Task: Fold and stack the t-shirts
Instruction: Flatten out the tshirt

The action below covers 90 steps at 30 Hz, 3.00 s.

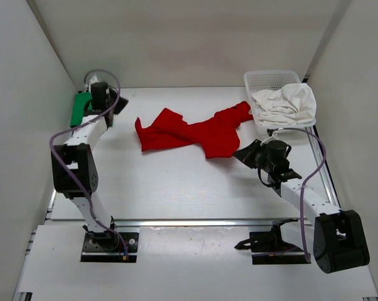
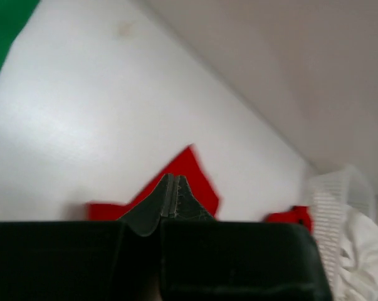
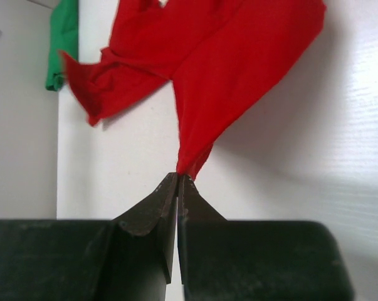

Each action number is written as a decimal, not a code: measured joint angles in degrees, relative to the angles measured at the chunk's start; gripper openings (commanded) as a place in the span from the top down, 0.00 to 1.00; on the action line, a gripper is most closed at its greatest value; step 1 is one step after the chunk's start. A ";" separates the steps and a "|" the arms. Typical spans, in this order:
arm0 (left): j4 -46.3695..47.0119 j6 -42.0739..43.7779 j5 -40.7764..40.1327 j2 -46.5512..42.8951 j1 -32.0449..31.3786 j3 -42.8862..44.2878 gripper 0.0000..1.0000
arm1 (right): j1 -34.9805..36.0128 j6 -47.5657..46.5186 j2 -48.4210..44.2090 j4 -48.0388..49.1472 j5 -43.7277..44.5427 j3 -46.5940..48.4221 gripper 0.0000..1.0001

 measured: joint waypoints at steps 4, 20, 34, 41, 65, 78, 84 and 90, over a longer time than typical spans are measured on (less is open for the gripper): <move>1.73 2.95 -0.17 -11.26 -2.64 1.57 0.98 | 0.28 0.33 -2.32 0.17 -0.04 0.57 1.00; 3.54 6.78 -6.80 -20.70 -6.14 -30.75 0.48 | 1.88 -0.92 -11.85 -4.24 0.46 -7.48 1.00; -5.88 15.50 -11.61 5.90 -10.38 -4.17 0.41 | 2.14 -2.21 -5.09 -1.70 -1.46 -7.48 1.00; -12.00 18.64 -13.79 9.31 -10.93 -0.37 0.96 | 2.12 -2.16 -4.04 -0.81 -1.79 -7.21 1.00; -11.21 18.95 -11.39 -0.79 -9.92 2.34 0.97 | 0.76 -1.84 -2.93 0.46 -3.10 -5.77 1.00; -17.99 20.48 -11.91 13.55 -9.81 7.39 0.41 | 1.46 -1.86 -2.27 0.94 -3.87 -5.77 1.00; -22.03 23.74 -14.88 17.49 -11.10 13.88 0.85 | 1.38 -1.84 -2.27 1.99 -4.57 -5.77 1.00; -23.02 24.70 -16.28 17.44 -11.26 13.99 1.00 | 1.40 -1.66 -2.29 2.75 -4.81 -5.77 1.00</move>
